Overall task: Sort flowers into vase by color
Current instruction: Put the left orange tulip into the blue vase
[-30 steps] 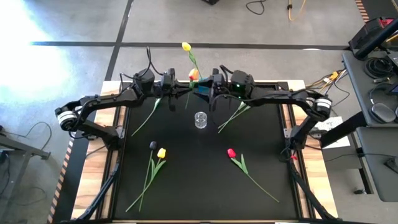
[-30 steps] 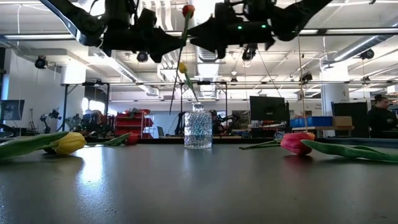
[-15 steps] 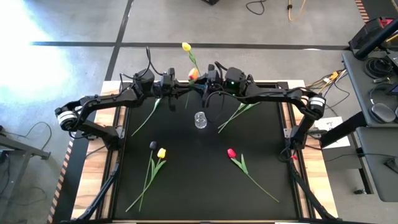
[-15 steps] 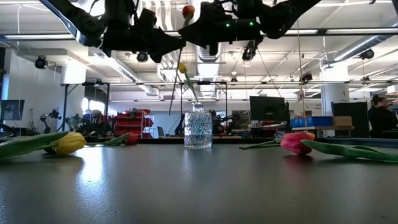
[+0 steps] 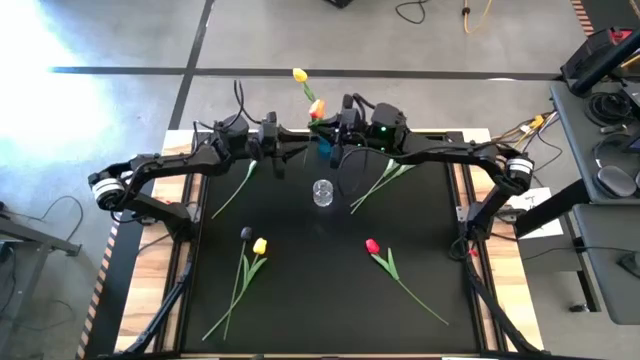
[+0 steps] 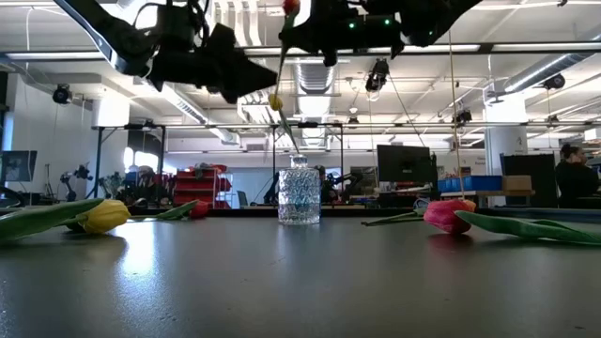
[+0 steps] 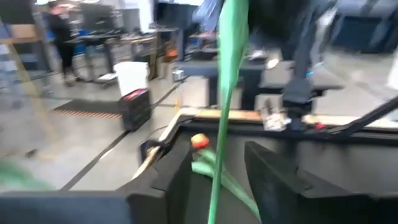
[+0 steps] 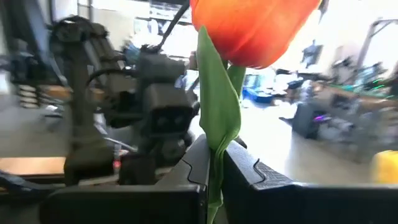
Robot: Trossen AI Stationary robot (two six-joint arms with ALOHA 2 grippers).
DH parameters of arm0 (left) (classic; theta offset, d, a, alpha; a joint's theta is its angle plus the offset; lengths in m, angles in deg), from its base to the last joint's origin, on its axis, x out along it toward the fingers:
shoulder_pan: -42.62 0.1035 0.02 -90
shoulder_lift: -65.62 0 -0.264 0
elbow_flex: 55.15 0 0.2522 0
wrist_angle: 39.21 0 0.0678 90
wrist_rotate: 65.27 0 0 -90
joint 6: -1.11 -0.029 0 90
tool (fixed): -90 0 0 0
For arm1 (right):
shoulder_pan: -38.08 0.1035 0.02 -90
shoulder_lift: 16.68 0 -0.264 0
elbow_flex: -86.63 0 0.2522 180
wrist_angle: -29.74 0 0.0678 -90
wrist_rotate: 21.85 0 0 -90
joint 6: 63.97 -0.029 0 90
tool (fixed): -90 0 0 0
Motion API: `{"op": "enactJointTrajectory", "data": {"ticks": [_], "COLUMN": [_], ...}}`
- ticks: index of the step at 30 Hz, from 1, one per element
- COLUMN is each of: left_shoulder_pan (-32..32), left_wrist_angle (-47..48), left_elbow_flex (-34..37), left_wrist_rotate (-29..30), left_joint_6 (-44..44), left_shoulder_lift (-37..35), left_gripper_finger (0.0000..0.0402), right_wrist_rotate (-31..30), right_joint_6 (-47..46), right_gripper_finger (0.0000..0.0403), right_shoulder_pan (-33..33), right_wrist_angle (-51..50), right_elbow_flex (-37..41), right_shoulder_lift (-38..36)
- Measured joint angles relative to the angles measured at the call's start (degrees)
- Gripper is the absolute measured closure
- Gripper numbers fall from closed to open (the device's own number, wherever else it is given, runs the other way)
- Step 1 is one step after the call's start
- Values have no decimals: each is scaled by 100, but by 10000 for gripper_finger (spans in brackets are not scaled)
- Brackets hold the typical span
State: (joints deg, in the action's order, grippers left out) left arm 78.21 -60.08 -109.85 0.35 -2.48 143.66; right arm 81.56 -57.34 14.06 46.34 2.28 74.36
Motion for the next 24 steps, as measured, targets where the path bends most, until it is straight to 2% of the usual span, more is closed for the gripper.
{"op": "enactJointTrajectory", "data": {"ticks": [6,9,17,24], "left_shoulder_pan": [6,8,15,15], "left_wrist_angle": [-73,-494,-2121,-2334], "left_elbow_flex": [365,641,1467,1727], "left_wrist_rotate": [240,247,301,589], "left_joint_6": [-158,-148,165,259], "left_shoulder_lift": [0,0,-11,-13], "left_gripper_finger": [220,209,205,205], "right_wrist_rotate": [-514,-612,-610,-547], "right_joint_6": [722,929,953,793], "right_gripper_finger": [389,390,390,390], "right_shoulder_pan": [-120,-310,-911,-1089], "right_wrist_angle": [-491,-499,-307,-3], "right_elbow_flex": [-4,-4,3,6], "right_shoulder_lift": [-371,-417,-113,133]}}
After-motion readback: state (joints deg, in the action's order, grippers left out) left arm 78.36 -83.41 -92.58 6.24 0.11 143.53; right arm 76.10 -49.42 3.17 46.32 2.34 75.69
